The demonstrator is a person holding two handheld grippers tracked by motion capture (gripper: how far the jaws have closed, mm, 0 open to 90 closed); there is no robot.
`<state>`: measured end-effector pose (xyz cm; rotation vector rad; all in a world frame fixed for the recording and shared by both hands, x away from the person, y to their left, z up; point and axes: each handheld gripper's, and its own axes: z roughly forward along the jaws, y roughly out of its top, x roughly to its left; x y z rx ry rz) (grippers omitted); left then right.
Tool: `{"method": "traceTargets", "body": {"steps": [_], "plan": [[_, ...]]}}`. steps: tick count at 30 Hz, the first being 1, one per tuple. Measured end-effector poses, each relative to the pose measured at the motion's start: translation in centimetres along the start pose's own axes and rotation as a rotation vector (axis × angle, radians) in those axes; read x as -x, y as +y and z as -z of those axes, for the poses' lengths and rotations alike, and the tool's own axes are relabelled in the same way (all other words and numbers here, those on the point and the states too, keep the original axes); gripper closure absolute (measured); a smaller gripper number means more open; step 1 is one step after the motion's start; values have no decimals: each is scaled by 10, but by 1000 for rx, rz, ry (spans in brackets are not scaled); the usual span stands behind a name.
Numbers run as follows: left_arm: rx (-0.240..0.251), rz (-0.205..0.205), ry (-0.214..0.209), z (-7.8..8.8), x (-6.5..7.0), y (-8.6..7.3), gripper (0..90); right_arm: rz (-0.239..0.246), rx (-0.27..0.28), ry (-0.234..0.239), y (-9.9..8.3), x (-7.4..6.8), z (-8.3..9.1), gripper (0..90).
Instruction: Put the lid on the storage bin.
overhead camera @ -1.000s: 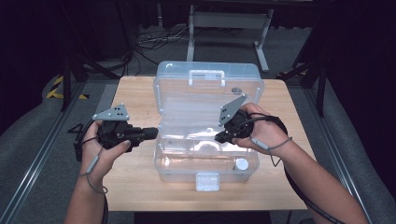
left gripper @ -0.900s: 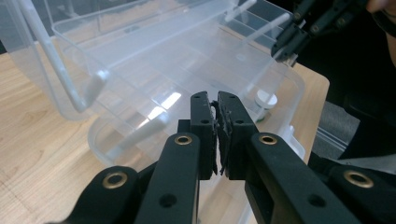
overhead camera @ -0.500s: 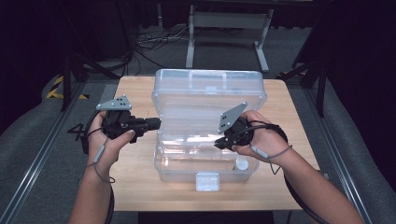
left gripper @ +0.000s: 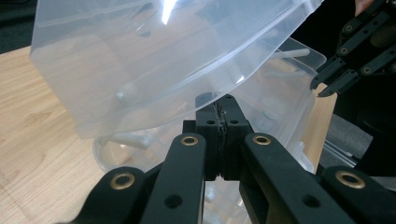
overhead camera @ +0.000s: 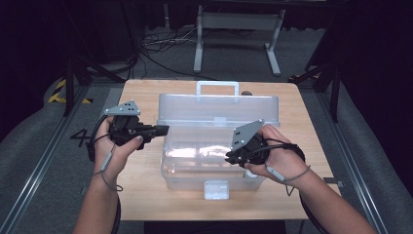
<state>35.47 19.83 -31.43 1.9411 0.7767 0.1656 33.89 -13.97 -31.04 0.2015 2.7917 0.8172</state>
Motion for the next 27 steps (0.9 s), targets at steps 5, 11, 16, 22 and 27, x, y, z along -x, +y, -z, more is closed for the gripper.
{"method": "traceTargets", "body": {"steps": [5, 11, 16, 22, 27], "plan": [[-1, 0, -1, 0, 1, 0, 889, -31, 36, 8, -3, 5, 9, 828], [-2, 0, -5, 0, 1, 0, 887, -76, 98, -16, -14, 9, 21, 878], [-7, -5, -2, 0, 2, -1, 884, -141, 169, -51, -31, 13, 33, 900], [-12, -4, 5, 0, 3, -1, 884, -225, 251, -86, -55, 17, 45, 900], [-13, -3, 7, 0, 4, -2, 882, -289, 297, -113, -74, 21, 52, 900]]}}
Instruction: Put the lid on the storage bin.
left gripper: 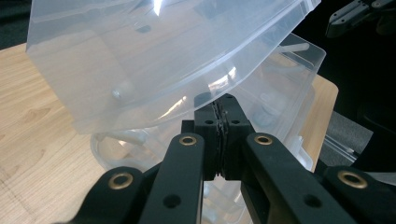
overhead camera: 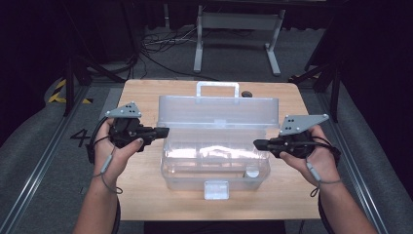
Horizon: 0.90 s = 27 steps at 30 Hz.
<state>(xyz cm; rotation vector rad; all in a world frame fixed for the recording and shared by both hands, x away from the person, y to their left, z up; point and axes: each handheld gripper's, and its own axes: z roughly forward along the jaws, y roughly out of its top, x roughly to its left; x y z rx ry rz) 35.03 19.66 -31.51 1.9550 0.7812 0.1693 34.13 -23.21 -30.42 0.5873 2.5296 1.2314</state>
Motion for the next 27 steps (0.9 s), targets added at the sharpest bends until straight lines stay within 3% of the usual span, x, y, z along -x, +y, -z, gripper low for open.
{"method": "traceTargets", "body": {"steps": [8, 15, 19, 27], "plan": [[-7, 3, 7, 0, 2, -1, 882, -76, 64, -31, -17, 11, 14, 900], [-19, 3, 3, -1, 3, -3, 878, -173, 135, -53, -36, 24, 17, 900], [-30, 2, 1, 0, 5, -6, 876, -203, 146, -78, -42, 30, 16, 900], [-38, 4, -1, 0, 5, -8, 869, -238, 169, -84, -50, 35, 17, 900]]}}
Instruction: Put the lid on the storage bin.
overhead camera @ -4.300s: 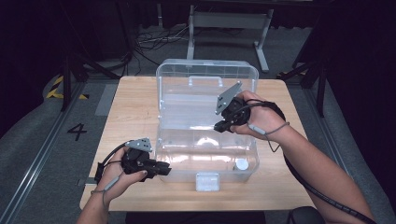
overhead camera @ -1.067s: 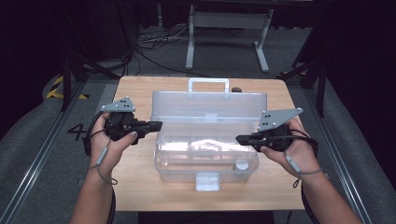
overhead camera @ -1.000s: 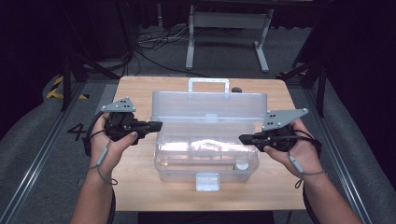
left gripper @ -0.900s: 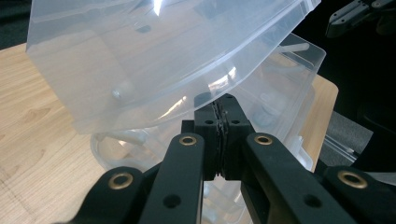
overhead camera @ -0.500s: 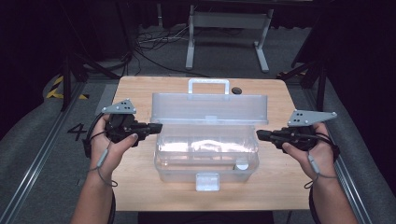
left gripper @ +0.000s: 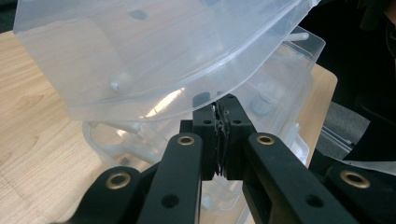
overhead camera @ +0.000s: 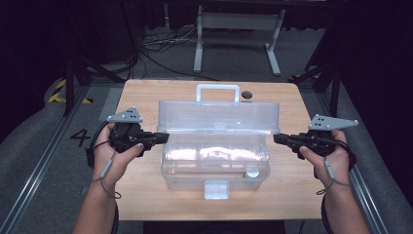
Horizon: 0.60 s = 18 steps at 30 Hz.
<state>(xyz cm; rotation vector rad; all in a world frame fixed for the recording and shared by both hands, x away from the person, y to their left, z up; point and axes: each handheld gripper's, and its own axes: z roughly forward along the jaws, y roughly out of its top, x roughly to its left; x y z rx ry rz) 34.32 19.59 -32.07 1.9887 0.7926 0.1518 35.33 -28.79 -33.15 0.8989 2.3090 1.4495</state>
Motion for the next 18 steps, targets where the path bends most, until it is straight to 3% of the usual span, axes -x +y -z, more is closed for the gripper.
{"method": "traceTargets", "body": {"steps": [8, 18], "plan": [[-4, 0, -3, 0, 0, -1, 865, -3, 9, 0, -2, -1, -1, 900], [-62, 3, -15, -3, 2, -6, 865, -21, -20, 13, -8, -4, 0, 900]]}}
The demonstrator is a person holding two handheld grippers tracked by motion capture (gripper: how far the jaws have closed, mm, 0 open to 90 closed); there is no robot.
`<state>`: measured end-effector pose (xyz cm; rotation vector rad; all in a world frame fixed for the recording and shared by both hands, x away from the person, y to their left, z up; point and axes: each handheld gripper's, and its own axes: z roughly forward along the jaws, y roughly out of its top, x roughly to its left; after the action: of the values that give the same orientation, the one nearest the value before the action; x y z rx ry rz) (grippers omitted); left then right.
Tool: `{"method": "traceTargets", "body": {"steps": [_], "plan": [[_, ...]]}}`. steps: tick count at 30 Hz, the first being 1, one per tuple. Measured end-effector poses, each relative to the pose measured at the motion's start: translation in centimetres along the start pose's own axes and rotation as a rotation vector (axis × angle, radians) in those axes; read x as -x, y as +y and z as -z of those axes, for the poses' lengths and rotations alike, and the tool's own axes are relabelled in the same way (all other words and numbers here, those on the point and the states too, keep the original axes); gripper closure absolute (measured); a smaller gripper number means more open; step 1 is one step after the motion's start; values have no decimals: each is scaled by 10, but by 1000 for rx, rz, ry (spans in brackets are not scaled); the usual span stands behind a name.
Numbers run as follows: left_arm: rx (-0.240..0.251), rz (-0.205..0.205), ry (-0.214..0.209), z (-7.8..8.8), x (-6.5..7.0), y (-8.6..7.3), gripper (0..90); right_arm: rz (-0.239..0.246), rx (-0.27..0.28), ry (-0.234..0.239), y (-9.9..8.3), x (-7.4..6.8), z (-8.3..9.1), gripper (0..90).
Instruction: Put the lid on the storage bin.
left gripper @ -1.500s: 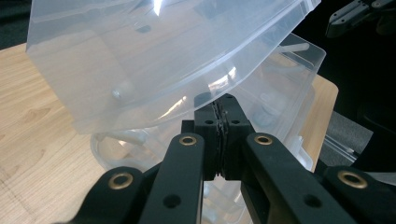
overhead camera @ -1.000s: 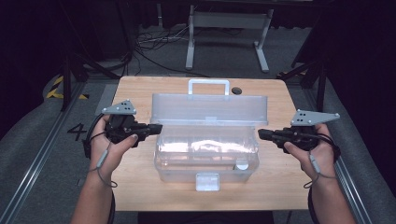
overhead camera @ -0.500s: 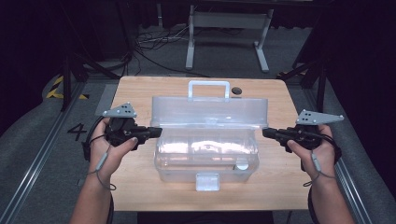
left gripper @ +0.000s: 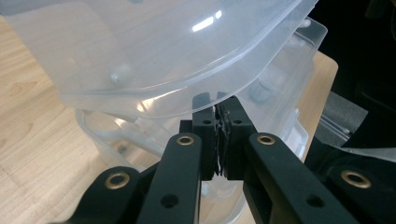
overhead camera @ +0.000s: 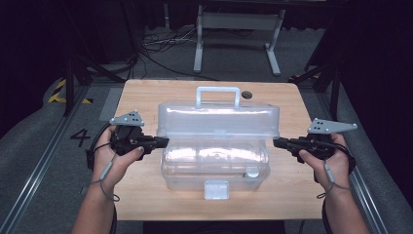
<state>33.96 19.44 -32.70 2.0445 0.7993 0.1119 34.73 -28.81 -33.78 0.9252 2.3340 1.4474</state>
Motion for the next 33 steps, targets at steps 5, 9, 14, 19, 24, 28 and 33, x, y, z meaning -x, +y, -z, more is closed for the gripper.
{"method": "traceTargets", "body": {"steps": [5, 9, 14, 19, 24, 28, 33], "plan": [[-37, -6, -2, 0, 2, -2, 865, -5, -30, 11, -2, -1, -1, 900], [-65, -8, -5, 0, 4, -5, 867, 0, -64, 26, -2, -5, -1, 900], [-100, -12, -16, 0, 6, -7, 843, 6, -94, 36, -2, -8, -1, 900], [-130, -19, -23, 0, 8, -7, 855, -1, -135, 53, -2, -9, -2, 900], [-166, -28, -33, -1, 10, -8, 860, 0, -174, 67, -3, -11, -2, 900], [-192, -44, -39, -2, 12, -9, 859, 12, -207, 74, -3, -13, -3, 900], [-234, -62, -53, -4, 15, -10, 859, 22, -252, 92, -4, -15, -5, 900]]}}
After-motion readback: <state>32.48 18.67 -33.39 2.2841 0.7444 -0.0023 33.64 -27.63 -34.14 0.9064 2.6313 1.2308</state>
